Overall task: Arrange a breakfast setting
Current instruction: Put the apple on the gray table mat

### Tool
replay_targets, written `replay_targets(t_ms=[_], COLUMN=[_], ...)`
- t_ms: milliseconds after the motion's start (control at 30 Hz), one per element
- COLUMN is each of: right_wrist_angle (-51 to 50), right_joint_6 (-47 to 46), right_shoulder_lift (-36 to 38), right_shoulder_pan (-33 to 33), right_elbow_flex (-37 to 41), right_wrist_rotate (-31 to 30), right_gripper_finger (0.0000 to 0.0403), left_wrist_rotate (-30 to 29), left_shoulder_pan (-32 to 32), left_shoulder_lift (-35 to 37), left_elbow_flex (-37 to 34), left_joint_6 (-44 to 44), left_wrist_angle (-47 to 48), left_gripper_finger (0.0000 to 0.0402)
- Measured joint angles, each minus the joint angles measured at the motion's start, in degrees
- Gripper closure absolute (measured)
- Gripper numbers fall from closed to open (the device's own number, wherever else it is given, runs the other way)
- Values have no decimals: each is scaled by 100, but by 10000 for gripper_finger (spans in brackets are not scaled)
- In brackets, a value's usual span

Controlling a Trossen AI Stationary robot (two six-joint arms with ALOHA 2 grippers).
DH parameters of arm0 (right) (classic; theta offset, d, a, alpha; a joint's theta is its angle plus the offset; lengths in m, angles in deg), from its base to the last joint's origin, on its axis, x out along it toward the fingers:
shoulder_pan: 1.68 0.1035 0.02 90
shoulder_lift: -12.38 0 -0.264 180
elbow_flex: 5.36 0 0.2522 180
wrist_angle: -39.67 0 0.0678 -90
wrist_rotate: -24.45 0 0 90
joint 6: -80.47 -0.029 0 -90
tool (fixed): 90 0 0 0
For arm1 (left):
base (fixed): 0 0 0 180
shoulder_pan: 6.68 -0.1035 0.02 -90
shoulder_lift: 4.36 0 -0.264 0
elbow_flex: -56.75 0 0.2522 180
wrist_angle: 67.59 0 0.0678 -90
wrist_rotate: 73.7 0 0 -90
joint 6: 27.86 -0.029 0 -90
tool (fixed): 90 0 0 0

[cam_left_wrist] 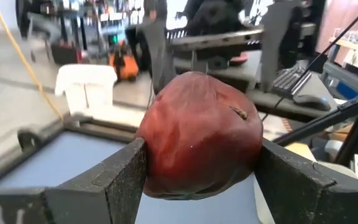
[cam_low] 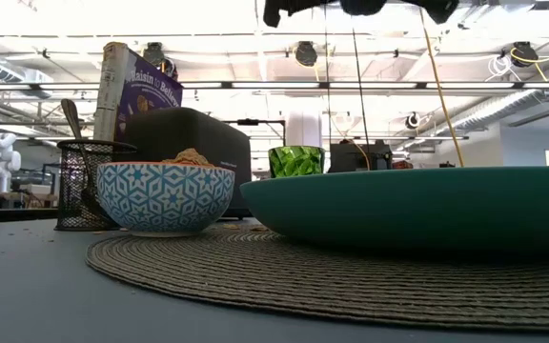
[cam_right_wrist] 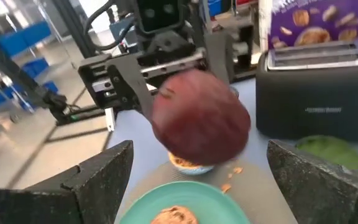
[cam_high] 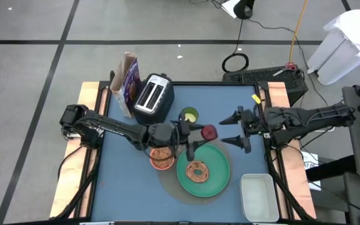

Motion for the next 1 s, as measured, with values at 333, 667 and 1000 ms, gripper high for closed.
replay_targets(t_ms=[333, 667, 1000], right_wrist_angle=[-4, 609, 1070], right_joint_6=[1502, 2485, 2976], right_shoulder_lift=[-675, -1183, -1538], right_shoulder_pan=[58, 66, 66], right_elbow_flex=[0, -1, 0], right_wrist_rotate=[52, 18, 50], right_gripper_finger=[41, 41, 57], left_wrist_rotate=[2, 47, 315], left_shoulder_pan=[0, 11, 2], left_shoulder_lift=[0, 0, -2], left_elbow_flex=[0, -4, -2], left_joint_6=[890, 972, 974], left_wrist_angle=[822, 833, 860], left_gripper_finger=[132, 132, 132])
